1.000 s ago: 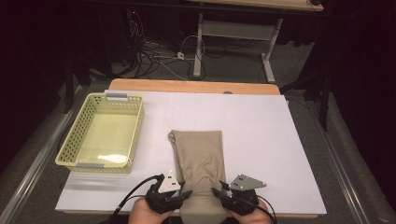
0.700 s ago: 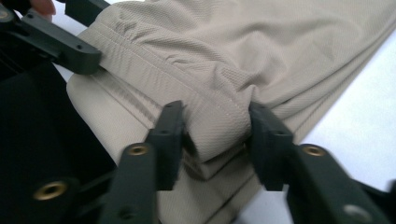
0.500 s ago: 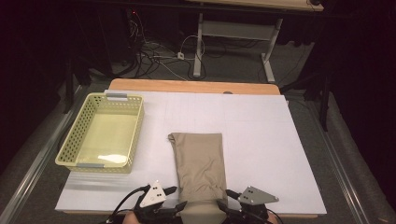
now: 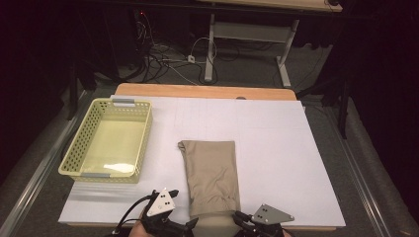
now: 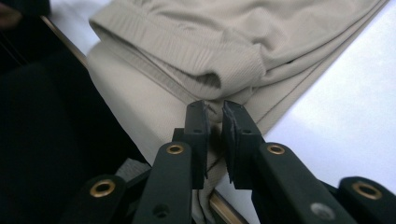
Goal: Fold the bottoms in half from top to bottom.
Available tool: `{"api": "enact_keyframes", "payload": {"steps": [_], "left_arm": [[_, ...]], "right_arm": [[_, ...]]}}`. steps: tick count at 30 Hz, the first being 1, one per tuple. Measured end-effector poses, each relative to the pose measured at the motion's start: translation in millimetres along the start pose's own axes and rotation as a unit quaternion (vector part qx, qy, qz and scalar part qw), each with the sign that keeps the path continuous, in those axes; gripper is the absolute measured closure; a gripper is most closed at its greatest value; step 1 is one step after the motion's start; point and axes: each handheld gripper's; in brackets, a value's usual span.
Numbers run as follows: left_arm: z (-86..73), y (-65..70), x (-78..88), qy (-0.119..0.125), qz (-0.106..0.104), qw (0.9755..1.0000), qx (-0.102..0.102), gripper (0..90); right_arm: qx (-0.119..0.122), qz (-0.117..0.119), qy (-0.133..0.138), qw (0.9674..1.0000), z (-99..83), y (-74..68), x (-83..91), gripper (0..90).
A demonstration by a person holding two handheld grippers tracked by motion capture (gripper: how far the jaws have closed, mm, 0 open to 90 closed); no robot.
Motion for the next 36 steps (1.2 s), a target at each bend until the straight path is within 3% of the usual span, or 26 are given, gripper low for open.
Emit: {"api": "enact_keyframes", "payload": {"steps": [10, 17, 20, 36], "left_arm": [[0.2, 1.2, -0.1, -0.002, -0.003, 1.0000, -0.006, 0.0], [1.2, 1.5, -0.8, 0.000, -0.005, 1.0000, -0.003, 0.0], [1.3, 1.4, -0.4, 0.001, -0.006, 1.0000, -0.002, 0.0], [2.7, 0.1, 1.3, 0.006, -0.006, 1.0000, 0.000, 0.0]], "right_arm": [[-0.008, -0.021, -0.005, 0.9997, -1.9, 2.5, 0.9, 77.1], [-0.002, -0.009, -0.006, 0.9999, -2.5, 2.6, 0.7, 89.1], [0.004, -0.007, -0.006, 0.9999, -2.1, 2.6, 1.0, 90.0], [-0.006, -0.014, -0.001, 0.9999, -4.8, 9.6, 10.8, 90.0]]}}
Point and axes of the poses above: each handheld gripper's, and its own axes: x roughly backward along the jaws, z roughly out of its top, y roughly to its right, and after that the axes turned 2 degrees about -y, right-handed
